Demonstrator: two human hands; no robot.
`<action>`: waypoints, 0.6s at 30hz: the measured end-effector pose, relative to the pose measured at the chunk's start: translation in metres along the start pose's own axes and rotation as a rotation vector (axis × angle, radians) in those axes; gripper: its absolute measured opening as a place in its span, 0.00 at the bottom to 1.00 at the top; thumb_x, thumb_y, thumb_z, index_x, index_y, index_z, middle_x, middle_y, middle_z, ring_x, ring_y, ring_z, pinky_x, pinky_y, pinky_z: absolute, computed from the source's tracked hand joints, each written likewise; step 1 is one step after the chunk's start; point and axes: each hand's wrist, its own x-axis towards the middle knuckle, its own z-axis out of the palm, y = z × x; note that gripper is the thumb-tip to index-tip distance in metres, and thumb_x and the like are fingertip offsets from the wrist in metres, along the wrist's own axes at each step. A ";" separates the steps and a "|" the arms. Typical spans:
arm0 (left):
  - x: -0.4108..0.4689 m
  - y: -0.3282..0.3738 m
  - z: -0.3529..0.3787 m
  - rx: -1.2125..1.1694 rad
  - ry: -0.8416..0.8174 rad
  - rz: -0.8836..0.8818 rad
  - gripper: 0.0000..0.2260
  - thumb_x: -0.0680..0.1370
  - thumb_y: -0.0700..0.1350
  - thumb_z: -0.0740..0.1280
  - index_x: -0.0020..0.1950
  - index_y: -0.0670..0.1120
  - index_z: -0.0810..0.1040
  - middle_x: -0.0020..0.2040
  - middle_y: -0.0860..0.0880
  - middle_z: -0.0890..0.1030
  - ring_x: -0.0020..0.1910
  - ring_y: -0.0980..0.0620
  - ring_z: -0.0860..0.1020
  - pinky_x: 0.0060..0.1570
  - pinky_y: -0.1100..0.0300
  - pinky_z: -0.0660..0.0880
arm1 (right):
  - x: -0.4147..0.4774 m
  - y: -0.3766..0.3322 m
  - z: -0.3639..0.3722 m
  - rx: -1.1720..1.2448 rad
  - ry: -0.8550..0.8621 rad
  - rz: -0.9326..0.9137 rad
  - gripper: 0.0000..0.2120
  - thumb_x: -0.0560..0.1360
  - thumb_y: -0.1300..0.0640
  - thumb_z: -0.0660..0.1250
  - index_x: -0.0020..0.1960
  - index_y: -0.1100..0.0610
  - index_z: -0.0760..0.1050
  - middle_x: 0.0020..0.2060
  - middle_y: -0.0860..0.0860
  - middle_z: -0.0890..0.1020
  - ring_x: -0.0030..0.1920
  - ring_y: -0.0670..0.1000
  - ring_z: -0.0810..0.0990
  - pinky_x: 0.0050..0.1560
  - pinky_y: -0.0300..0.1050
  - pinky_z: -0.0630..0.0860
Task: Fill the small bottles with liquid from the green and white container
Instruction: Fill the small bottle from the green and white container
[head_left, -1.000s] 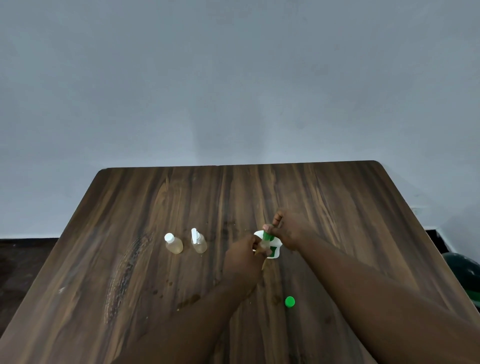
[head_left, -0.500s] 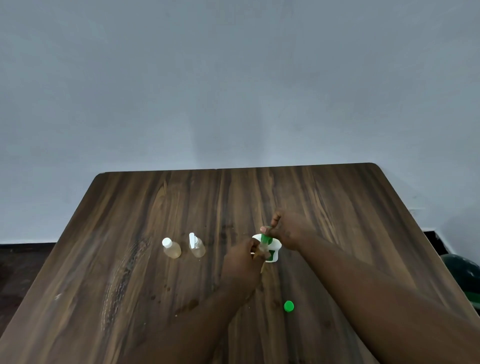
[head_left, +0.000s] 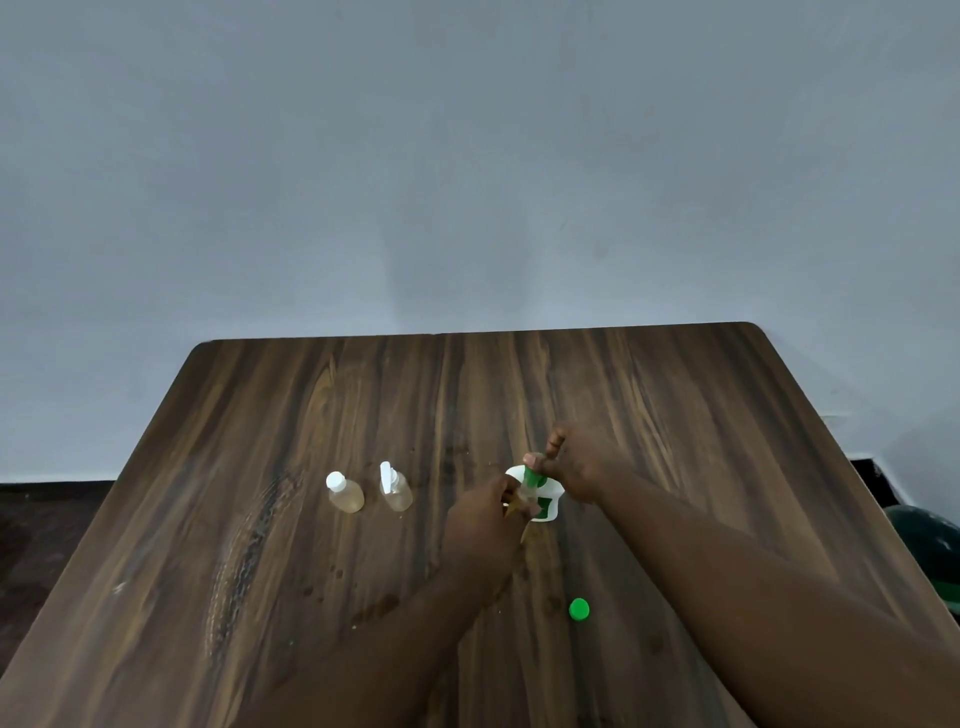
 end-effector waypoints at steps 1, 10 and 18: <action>0.000 0.000 0.000 0.001 -0.004 0.001 0.03 0.78 0.53 0.69 0.49 0.56 0.80 0.39 0.63 0.78 0.40 0.67 0.76 0.44 0.60 0.76 | 0.001 0.000 0.000 -0.015 -0.002 -0.008 0.17 0.71 0.41 0.74 0.39 0.52 0.73 0.35 0.49 0.79 0.37 0.49 0.76 0.38 0.44 0.71; 0.000 -0.001 -0.001 -0.004 -0.012 -0.001 0.03 0.77 0.55 0.69 0.47 0.58 0.78 0.42 0.60 0.81 0.42 0.62 0.79 0.44 0.58 0.77 | 0.002 0.002 -0.001 -0.056 0.011 -0.001 0.18 0.70 0.38 0.73 0.39 0.51 0.73 0.35 0.50 0.80 0.37 0.49 0.77 0.37 0.44 0.72; 0.002 0.000 -0.002 0.016 0.023 0.023 0.05 0.77 0.57 0.68 0.47 0.57 0.78 0.40 0.61 0.80 0.40 0.64 0.78 0.39 0.62 0.74 | 0.002 0.002 -0.004 0.018 -0.023 -0.045 0.13 0.72 0.42 0.73 0.41 0.51 0.77 0.36 0.46 0.80 0.37 0.47 0.78 0.34 0.41 0.69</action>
